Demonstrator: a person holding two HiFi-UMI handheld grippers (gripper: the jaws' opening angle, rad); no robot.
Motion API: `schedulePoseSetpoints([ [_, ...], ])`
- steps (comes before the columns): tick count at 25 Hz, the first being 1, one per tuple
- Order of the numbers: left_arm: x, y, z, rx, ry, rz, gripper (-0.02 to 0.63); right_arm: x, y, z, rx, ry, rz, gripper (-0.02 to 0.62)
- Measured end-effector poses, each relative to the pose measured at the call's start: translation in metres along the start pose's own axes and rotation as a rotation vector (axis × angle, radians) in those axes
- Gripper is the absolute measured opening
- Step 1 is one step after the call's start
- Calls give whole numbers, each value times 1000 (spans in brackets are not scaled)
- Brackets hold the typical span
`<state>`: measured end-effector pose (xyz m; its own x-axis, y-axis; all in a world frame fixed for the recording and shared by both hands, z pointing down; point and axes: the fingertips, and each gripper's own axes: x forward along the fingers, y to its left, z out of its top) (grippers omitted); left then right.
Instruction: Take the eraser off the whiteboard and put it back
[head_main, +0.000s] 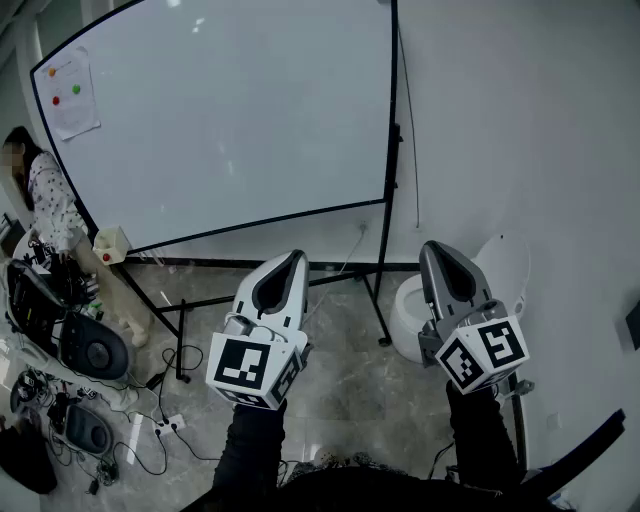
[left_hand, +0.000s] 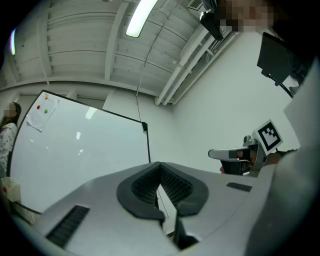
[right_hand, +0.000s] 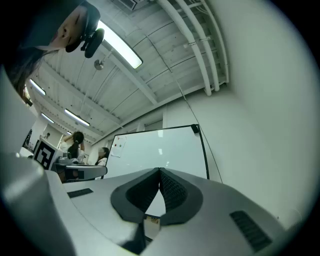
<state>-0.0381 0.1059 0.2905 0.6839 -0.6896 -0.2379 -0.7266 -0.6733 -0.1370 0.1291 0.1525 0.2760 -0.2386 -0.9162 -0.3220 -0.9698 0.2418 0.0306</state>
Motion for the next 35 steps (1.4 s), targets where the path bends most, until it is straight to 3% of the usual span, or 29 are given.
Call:
schedulePoseSetpoints([
  [21,40,66,-12,9,0,-111,6,72,9,-11,-42,-12,-66,8],
  [30,64,88,-18,-9,18,-123,6,112,8,-13,-53,15,-66,8],
  [35,79,94,-21,-27,10,-86,6,124,-8,-18,-50,17,-61,8],
])
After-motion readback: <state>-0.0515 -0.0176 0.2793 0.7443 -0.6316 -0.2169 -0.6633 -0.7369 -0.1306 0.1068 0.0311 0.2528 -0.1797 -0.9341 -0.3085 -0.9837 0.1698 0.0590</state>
